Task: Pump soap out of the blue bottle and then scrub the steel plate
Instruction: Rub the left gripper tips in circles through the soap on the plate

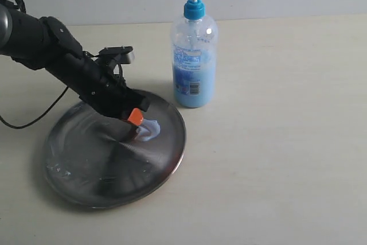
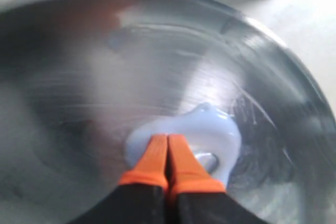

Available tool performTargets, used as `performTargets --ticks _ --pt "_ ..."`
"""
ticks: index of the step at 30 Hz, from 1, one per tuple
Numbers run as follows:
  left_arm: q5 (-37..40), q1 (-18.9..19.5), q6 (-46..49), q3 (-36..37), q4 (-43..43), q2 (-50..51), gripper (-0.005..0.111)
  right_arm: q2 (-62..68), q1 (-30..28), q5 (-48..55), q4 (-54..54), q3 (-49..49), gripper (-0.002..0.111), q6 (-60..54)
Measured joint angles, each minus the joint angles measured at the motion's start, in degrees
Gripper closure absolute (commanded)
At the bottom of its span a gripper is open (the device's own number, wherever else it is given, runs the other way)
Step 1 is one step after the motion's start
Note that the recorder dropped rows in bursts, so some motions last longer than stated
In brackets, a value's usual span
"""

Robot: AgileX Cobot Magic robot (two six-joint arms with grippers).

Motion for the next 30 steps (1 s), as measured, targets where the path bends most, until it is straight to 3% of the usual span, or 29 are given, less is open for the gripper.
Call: performTargets --ticks 6,13,30 --pt "8.2 0.0 -0.4 -2.9 1.8 0.0 0.106 0.0 0.0 0.0 0.0 0.0 0.108 0.0" --pt "10.0 0.0 -2.6 -3.3 5.3 0.0 0.106 0.0 0.0 0.0 0.0 0.0 0.108 0.0" --pt "3.4 -6.5 -6.2 -3.5 11.0 0.5 0.106 0.0 0.0 -0.3 0.2 0.0 0.108 0.0"
